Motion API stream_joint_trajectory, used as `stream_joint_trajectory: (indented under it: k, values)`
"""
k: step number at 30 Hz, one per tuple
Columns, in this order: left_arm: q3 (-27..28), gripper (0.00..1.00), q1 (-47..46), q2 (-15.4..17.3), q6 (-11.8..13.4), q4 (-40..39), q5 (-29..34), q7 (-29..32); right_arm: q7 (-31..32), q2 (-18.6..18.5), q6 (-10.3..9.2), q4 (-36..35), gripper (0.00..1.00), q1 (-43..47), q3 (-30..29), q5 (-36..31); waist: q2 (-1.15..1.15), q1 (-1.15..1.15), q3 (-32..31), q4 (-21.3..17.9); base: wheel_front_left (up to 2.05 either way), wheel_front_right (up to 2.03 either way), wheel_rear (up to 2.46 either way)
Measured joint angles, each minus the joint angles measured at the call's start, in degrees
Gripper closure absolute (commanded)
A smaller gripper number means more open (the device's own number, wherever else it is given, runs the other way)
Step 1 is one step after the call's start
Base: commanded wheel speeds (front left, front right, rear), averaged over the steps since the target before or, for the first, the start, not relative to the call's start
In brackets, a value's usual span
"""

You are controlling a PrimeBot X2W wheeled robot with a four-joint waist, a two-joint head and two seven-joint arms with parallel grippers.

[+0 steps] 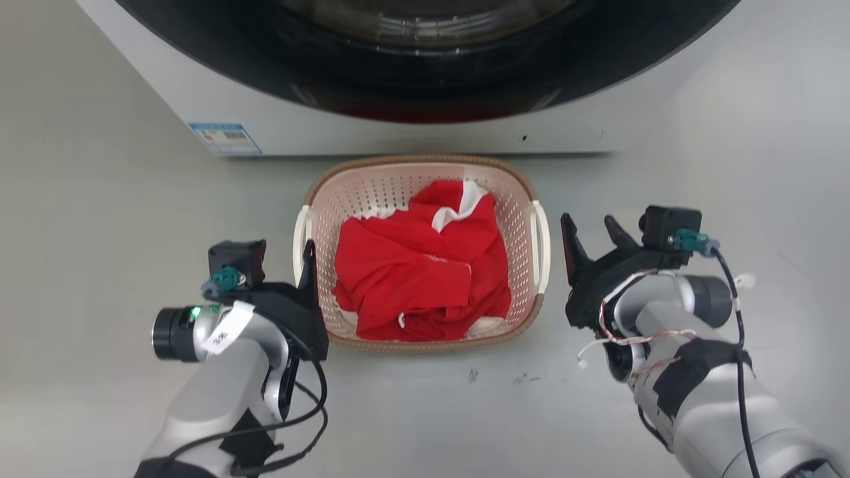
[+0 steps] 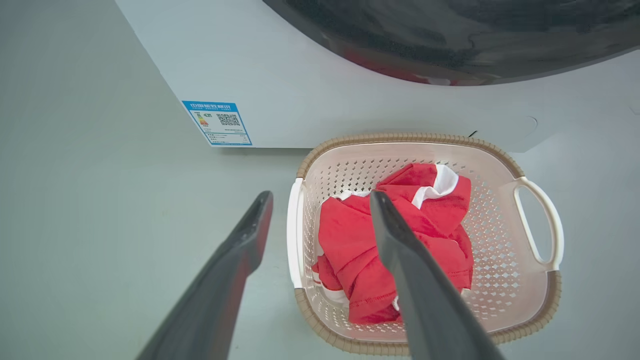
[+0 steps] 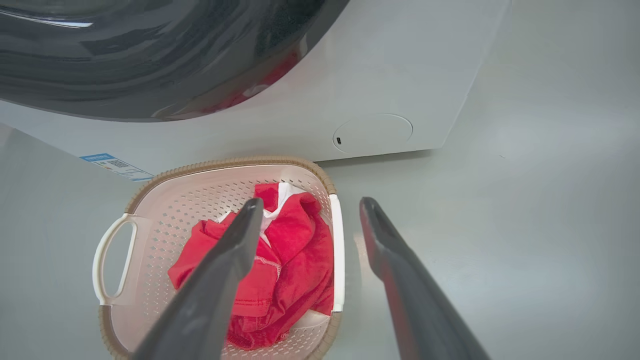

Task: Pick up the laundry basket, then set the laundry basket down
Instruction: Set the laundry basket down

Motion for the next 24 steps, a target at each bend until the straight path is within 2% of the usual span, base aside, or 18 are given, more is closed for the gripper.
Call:
stream_joint_trajectory:
  k: [11, 24]
  values:
    - [2.89, 0.00, 12.52, 1.78, 0.92, -7.38, 0.97, 0.00, 0.01, 0.14, -1.07, -6.36, 0.00, 9.40, -2.90, -2.49, 0.00, -0.01, -9.20, -1.20, 0.00, 0.00, 0.00]
    - [7.04, 0.00, 26.03, 3.83, 2.32, -21.18, 4.90, 0.00, 0.01, -0.44, -2.65, -17.36, 0.00, 20.45, -6.73, -8.36, 0.00, 0.00, -18.42, -1.79, 0.00, 0.00, 0.00]
